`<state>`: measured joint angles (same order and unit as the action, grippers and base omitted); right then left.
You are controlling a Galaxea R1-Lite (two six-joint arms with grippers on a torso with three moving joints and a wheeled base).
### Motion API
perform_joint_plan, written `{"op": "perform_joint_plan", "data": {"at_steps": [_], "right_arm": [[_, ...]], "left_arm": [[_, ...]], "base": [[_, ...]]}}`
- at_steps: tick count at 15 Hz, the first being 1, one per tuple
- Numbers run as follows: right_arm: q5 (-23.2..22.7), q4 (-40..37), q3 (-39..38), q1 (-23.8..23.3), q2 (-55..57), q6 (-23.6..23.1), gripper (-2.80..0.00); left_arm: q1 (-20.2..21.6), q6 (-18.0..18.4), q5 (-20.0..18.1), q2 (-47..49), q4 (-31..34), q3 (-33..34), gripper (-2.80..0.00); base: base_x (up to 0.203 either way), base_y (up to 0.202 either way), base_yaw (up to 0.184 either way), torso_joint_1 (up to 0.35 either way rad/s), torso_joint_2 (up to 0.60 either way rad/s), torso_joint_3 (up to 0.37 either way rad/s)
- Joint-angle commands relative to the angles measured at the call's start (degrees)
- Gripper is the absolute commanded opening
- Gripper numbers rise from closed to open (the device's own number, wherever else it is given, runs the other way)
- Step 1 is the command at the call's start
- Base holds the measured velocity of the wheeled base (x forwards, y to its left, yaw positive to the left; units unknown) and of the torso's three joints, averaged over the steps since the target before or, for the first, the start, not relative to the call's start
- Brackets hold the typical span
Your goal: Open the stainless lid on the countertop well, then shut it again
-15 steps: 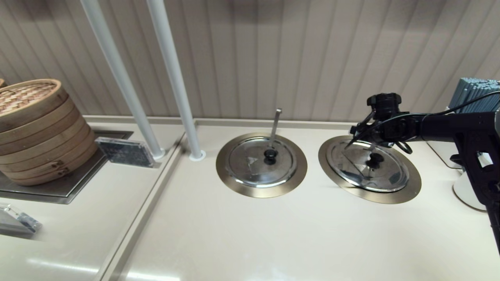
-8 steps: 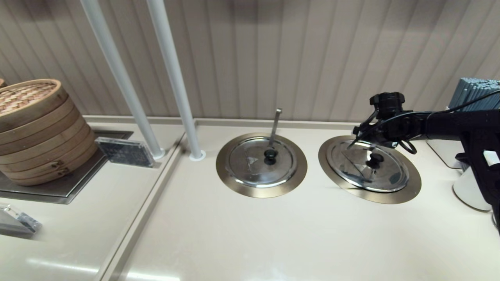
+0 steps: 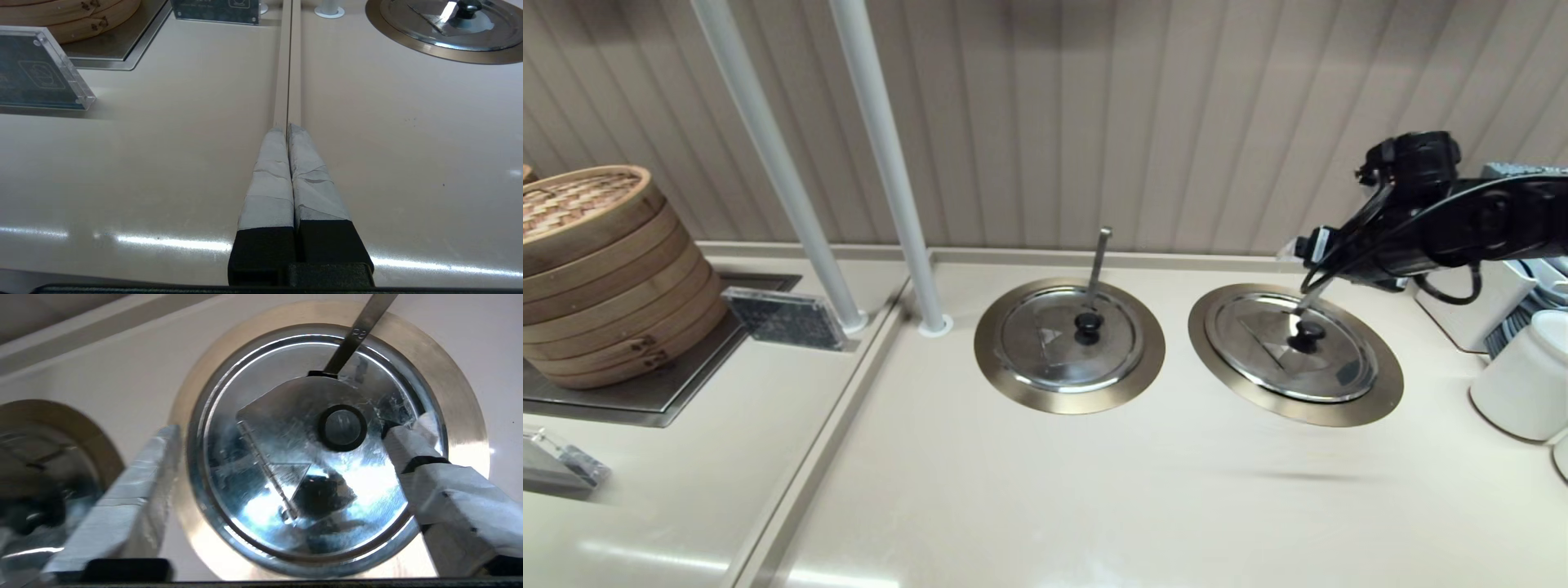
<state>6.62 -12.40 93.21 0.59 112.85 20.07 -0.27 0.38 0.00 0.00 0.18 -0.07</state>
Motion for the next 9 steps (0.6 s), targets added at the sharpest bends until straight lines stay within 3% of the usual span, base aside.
{"op": "perform_joint_plan", "data": {"at_steps": [1, 4, 9], "right_arm": [[-5.33, -0.07, -8.55, 0.13, -17.28, -2.68, -2.8], [-12.68, -0.2, -21.78, 0.51, -34.3, -6.85, -2.8], [-12.48, -0.47, -43.48, 0.56, -65.41, -15.04, -2.8]], "left_arm": [[0.0, 0.05, 0.0, 0.0, -0.01, 0.01, -2.8], [0.0, -0.02, 0.0, 0.0, -0.01, -0.01, -2.8], [0.0, 0.03, 0.0, 0.0, -0.01, -0.01, -2.8]], "base": [[0.0, 0.0, 0.0, 0.0, 0.0, 0.0], [0.0, 0.0, 0.0, 0.0, 0.0, 0.0], [0.0, 0.0, 0.0, 0.0, 0.0, 0.0]]}}
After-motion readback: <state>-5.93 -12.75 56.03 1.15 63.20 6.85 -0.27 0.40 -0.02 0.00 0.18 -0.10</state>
